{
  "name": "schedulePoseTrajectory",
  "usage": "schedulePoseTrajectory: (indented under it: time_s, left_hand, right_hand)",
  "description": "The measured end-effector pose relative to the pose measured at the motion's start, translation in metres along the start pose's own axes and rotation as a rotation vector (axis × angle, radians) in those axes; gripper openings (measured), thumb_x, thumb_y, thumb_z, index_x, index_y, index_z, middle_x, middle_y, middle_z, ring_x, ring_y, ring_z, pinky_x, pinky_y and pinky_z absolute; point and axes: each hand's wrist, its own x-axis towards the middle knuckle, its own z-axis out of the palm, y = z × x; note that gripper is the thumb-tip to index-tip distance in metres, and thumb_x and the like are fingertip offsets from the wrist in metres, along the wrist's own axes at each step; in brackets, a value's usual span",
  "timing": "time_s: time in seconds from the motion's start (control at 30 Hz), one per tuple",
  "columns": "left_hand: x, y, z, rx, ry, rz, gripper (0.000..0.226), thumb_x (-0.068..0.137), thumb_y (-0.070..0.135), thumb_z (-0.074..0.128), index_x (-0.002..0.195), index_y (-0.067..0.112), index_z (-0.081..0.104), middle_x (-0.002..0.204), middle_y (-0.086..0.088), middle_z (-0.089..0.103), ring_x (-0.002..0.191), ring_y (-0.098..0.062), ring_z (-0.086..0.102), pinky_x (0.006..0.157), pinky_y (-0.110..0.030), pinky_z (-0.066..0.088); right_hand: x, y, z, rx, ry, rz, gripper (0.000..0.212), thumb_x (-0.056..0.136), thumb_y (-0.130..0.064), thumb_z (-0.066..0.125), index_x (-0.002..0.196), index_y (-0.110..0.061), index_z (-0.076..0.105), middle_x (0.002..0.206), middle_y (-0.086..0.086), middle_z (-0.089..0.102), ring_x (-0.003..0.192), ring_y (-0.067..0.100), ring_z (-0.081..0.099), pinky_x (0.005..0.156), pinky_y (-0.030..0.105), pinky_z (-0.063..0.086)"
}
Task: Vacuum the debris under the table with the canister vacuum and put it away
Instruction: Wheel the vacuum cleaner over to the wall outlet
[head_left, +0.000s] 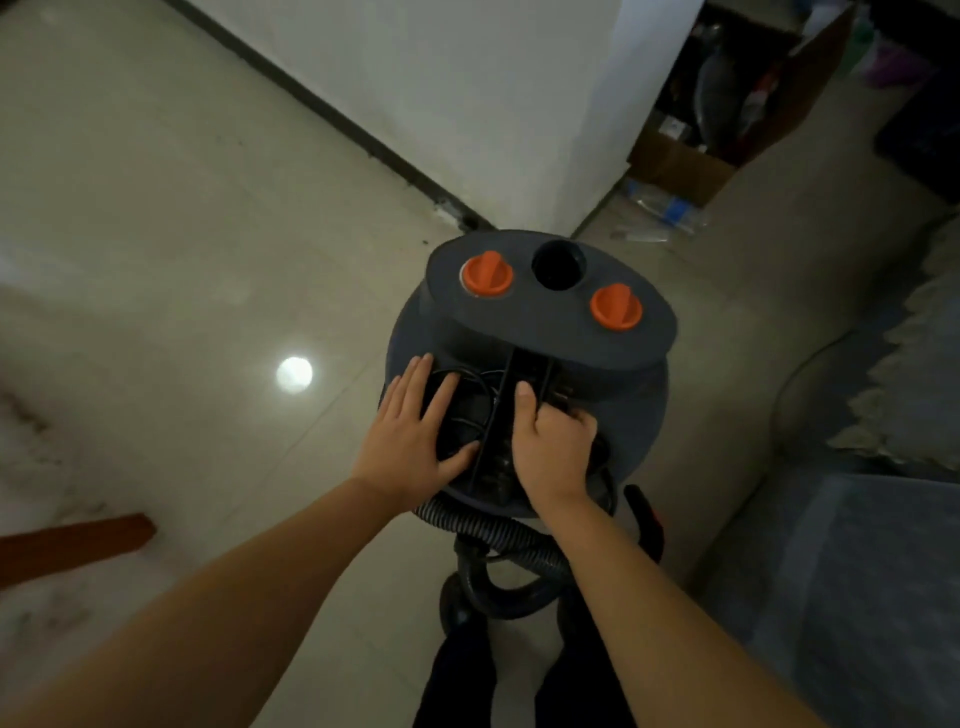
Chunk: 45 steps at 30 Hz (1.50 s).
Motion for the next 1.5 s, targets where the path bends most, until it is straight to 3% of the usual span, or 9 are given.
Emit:
schedulePoseTrajectory:
  time_s: [0.13,0.3,0.4,0.5,0.57,0.77,0.93,1.4,1.5]
  left_hand:
    - [-0.07,-0.021,0.009,-0.061,0.072,-0.235,0.083,0.089,0.07,0.017,0.146,0.011,0.032,0.155,-0.021,0.023,0.144,-0.033,0.016,0.117,-0.043,0.014]
    - [-0.12,-0.02,0.023,-0.127,0.142,-0.518,0.079,0.09,0.067,0.02,0.143,0.01,0.033,0.152,-0.023,0.028,0.143,-0.033,0.018,0.117,-0.04,0.013]
    - [-0.123,-0.018,0.025,-0.174,0.197,-0.673,0.078,0.09,0.067,0.02,0.142,0.011,0.034,0.152,-0.023,0.029,0.142,-0.034,0.02,0.117,-0.04,0.012]
    - [-0.107,-0.026,0.021,-0.191,0.262,-0.769,0.076,0.089,0.065,0.028,0.141,0.011,0.037,0.151,-0.024,0.031,0.141,-0.035,0.024,0.116,-0.044,0.016]
    - [-0.089,-0.038,0.016,-0.194,0.309,-0.811,0.076,0.085,0.062,0.036,0.141,0.01,0.039,0.15,-0.024,0.031,0.14,-0.037,0.026,0.115,-0.046,0.018]
    - [-0.032,-0.094,-0.013,-0.2,0.372,-0.879,0.087,0.081,0.067,0.022,0.15,0.016,0.025,0.158,-0.019,0.014,0.147,-0.031,0.009,0.119,-0.039,0.002]
    - [0.002,-0.151,-0.041,-0.208,0.313,-0.888,0.094,0.074,0.071,0.005,0.153,0.02,0.006,0.16,-0.015,-0.004,0.148,-0.026,-0.008,0.117,-0.036,-0.009]
    - [0.096,-0.386,-0.131,-0.189,0.291,-0.729,0.092,0.075,0.071,0.01,0.153,0.021,0.014,0.161,-0.012,0.001,0.148,-0.026,-0.004,0.116,-0.032,-0.008]
    - [0.128,-0.437,-0.154,-0.2,0.307,-0.717,0.089,0.078,0.07,0.015,0.152,0.02,0.019,0.16,-0.013,0.006,0.148,-0.028,0.001,0.116,-0.034,-0.005]
  right_hand:
    - [-0.029,-0.023,0.034,-0.021,-0.081,-0.234,0.074,0.094,-0.048,0.021,0.062,-0.001,0.069,0.058,0.011,0.067,0.068,0.03,0.065,0.093,0.035,0.027]
    - [-0.042,-0.045,0.052,-0.007,-0.305,-0.458,0.073,0.092,-0.051,0.019,0.058,-0.006,0.065,0.056,0.007,0.066,0.067,0.023,0.064,0.097,0.04,0.032]
    - [-0.029,-0.064,0.058,-0.025,-0.4,-0.556,0.065,0.092,-0.052,0.022,0.053,-0.013,0.056,0.053,0.004,0.061,0.066,0.024,0.063,0.096,0.038,0.032]
    - [-0.003,-0.09,0.065,-0.095,-0.513,-0.61,0.057,0.096,-0.048,0.028,0.047,-0.021,0.036,0.046,-0.008,0.045,0.07,0.025,0.061,0.098,0.035,0.028]
    - [0.02,-0.11,0.073,-0.153,-0.56,-0.629,0.059,0.101,-0.044,0.031,0.046,-0.022,0.035,0.046,-0.009,0.039,0.072,0.026,0.059,0.1,0.033,0.026]
    - [0.087,-0.172,0.108,-0.197,-0.561,-0.693,0.062,0.102,-0.04,0.033,0.045,-0.016,0.036,0.047,-0.004,0.039,0.061,0.022,0.046,0.093,0.034,0.029]
    - [0.125,-0.225,0.137,-0.192,-0.561,-0.708,0.063,0.102,-0.039,0.034,0.043,-0.017,0.034,0.045,-0.004,0.038,0.053,0.017,0.041,0.091,0.037,0.033]
    - [0.222,-0.405,0.247,-0.158,-0.52,-0.581,0.062,0.104,-0.038,0.029,0.047,-0.014,0.037,0.051,-0.004,0.041,0.069,0.021,0.046,0.098,0.034,0.027]
    - [0.258,-0.448,0.274,-0.14,-0.499,-0.58,0.062,0.103,-0.037,0.03,0.046,-0.016,0.038,0.049,-0.005,0.041,0.075,0.027,0.056,0.099,0.036,0.028]
